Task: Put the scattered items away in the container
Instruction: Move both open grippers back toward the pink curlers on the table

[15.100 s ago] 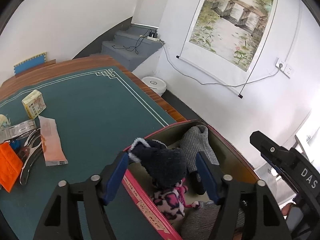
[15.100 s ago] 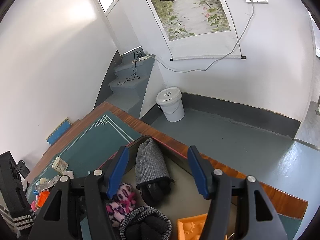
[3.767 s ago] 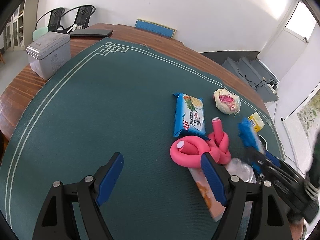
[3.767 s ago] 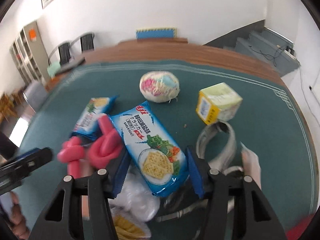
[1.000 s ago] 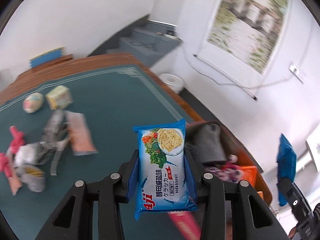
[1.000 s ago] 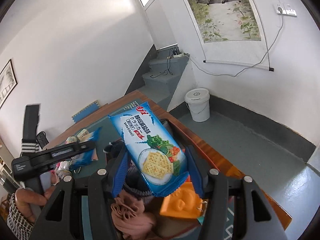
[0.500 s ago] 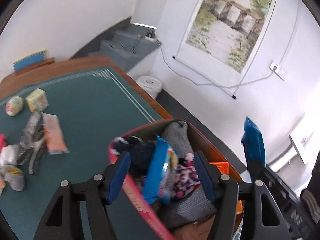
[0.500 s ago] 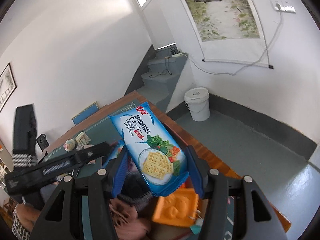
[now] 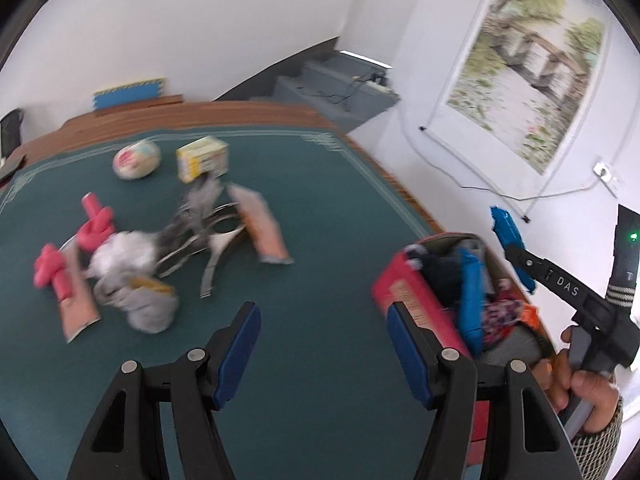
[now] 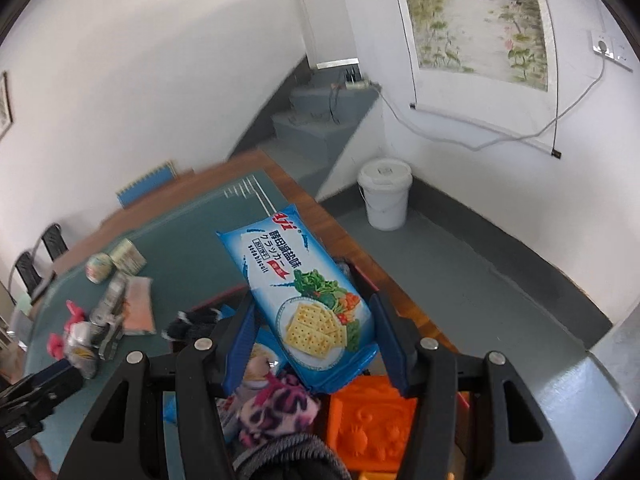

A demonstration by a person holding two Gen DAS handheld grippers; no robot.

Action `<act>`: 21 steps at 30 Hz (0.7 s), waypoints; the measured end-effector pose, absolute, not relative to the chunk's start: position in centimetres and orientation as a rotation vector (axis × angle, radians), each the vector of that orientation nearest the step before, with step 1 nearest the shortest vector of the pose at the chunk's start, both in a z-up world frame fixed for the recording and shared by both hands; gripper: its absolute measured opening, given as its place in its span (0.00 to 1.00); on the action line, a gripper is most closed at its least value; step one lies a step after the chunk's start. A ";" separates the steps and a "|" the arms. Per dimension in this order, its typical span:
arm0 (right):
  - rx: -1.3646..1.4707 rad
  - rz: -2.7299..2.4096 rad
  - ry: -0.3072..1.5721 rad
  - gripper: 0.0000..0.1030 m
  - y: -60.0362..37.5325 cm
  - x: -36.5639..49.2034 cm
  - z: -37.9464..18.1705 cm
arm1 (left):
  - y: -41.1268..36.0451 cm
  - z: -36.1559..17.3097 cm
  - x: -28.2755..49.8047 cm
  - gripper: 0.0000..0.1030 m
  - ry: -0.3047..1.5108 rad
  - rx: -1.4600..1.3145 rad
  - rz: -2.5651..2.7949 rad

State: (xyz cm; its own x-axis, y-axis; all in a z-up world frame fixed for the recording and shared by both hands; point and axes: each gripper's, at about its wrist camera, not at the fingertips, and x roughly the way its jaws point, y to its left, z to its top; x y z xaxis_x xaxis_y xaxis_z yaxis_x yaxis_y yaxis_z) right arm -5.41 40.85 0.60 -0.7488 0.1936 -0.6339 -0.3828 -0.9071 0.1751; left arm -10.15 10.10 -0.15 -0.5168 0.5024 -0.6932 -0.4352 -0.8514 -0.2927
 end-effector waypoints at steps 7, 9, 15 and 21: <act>-0.850 2.689 0.424 0.66 38.2 -4.4 2.3 | 3.3 -0.7 -12.6 0.65 -0.223 -1.152 2.447; -0.833 2.702 0.423 0.66 37.4 -4.1 2.8 | 1.1 -0.6 -13.5 0.65 -0.256 -1.156 2.489; -0.779 2.740 0.421 0.67 35.1 -3.2 4.2 | -6.3 -0.7 -16.4 0.65 -0.360 -1.205 2.649; -0.772 2.853 0.436 0.67 30.7 -3.6 5.1 | -10.7 -2.9 -19.1 0.65 -0.476 -1.297 2.662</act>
